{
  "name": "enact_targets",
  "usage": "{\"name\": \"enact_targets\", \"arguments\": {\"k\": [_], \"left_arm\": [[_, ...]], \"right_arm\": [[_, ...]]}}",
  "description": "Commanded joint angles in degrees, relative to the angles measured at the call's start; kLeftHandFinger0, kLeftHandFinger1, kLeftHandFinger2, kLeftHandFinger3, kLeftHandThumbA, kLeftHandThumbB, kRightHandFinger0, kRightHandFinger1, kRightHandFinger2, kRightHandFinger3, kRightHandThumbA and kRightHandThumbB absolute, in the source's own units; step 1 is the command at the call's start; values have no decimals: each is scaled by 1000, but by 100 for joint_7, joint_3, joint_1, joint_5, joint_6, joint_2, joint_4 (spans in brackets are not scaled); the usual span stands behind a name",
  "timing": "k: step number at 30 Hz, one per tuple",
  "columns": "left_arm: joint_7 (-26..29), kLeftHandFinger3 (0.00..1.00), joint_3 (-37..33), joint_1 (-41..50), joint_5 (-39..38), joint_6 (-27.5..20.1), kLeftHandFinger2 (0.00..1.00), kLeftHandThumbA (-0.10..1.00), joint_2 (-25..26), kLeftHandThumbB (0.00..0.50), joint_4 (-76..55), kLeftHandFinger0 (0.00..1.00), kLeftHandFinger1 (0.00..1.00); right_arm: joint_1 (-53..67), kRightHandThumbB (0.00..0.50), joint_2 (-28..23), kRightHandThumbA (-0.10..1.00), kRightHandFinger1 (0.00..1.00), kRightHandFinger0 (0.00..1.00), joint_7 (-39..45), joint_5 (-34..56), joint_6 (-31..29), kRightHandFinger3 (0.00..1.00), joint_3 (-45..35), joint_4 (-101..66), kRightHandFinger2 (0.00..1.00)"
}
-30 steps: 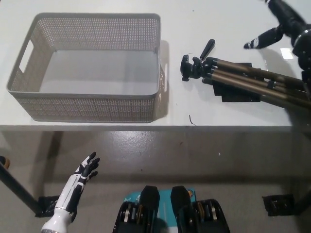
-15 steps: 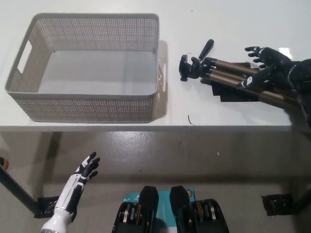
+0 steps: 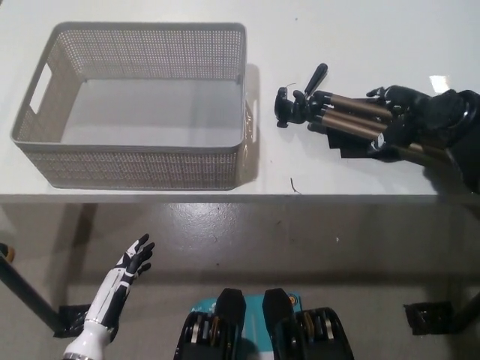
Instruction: The robot uses its right hand to pick the tripod on the desk and places it into a rectangular container on the left.
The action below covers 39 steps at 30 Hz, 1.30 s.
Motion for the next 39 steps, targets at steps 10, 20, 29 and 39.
{"name": "enact_targets", "arguments": {"k": [10, 20, 29, 39], "left_arm": [[-68, 1000, -58, -210, 96, -166, 1000, 1000, 112, 500, -3, 1000, 1000], [-64, 1000, -35, -304, 112, -208, 1000, 1000, 143, 500, 49, 1000, 1000], [-93, 1000, -50, -255, 133, -107, 1000, 1000, 167, 500, -22, 1000, 1000], [-98, 1000, -61, -307, 176, -118, 1000, 1000, 206, 500, 21, 1000, 1000]], "right_arm": [[580, 291, 440, 76, 879, 768, -1094, -1431, 826, 1000, 1808, 419, 996], [795, 233, 159, -100, 533, 463, -3362, -1139, 108, 700, 1506, 289, 645], [538, 222, -55, -100, 182, 48, -4123, -1157, -484, 595, 1410, -78, 378], [-379, 141, -817, -100, 599, 8, -3870, -1676, -266, 611, 1010, -2754, 1000]]}}
